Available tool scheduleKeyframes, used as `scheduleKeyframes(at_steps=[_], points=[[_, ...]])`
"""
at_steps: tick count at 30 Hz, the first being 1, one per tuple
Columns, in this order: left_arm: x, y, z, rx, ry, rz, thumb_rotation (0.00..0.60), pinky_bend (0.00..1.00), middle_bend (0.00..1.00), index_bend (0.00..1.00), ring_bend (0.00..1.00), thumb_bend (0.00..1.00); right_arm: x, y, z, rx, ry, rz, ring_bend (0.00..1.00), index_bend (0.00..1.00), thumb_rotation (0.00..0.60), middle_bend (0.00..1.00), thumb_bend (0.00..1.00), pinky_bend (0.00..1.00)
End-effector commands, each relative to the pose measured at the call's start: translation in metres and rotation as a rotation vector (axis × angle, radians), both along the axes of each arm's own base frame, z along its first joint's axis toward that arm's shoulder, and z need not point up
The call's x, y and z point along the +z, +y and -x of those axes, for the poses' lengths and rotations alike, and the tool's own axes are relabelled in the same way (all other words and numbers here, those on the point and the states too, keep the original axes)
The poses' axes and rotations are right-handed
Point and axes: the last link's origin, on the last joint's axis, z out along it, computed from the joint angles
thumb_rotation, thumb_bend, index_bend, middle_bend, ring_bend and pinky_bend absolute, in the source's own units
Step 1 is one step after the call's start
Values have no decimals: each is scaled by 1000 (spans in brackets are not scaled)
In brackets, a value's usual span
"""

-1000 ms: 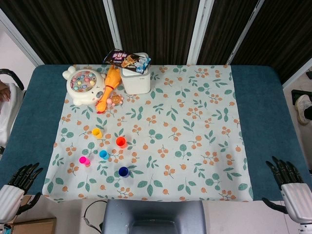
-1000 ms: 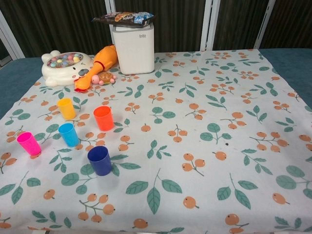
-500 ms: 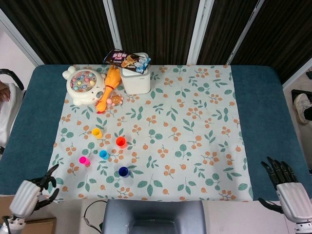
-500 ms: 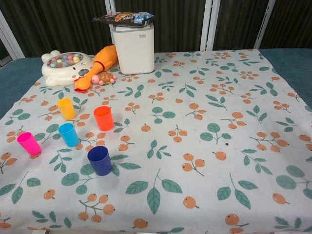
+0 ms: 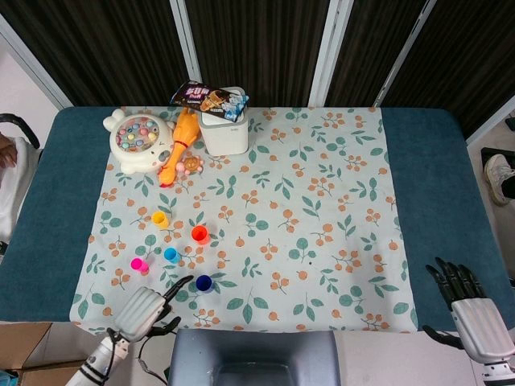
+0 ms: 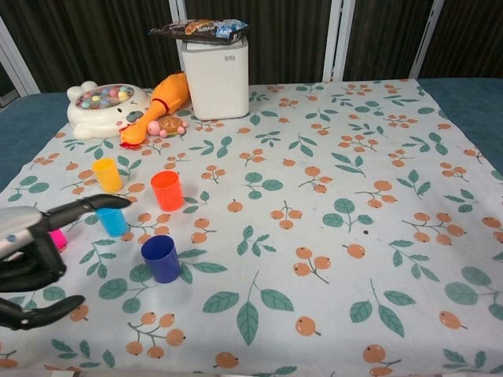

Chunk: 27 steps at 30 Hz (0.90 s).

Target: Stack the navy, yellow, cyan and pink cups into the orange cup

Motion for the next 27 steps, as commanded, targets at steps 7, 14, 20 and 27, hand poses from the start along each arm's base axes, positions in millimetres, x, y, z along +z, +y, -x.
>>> scheduleKeyframes(at_steps=[7, 14, 20, 27], points=[[-44, 42, -42, 57, 51, -46, 600, 1000, 1000, 153, 1000, 358, 6, 1, 1, 5, -16, 5, 0, 0, 600, 0, 212, 0], [-49, 47, -36, 86, 107, -30, 600, 1000, 1000, 243, 1000, 372, 11, 4, 2, 8, -25, 20, 0, 0, 600, 0, 212, 0], [-52, 47, -36, 88, 119, -28, 600, 1000, 1000, 270, 1000, 374, 13, 4, 2, 8, -31, 26, 0, 0, 600, 0, 213, 0], [-55, 49, -37, 86, 119, -38, 600, 1000, 1000, 369, 1000, 376, 15, 5, 2, 7, -34, 29, 0, 0, 600, 0, 213, 0]])
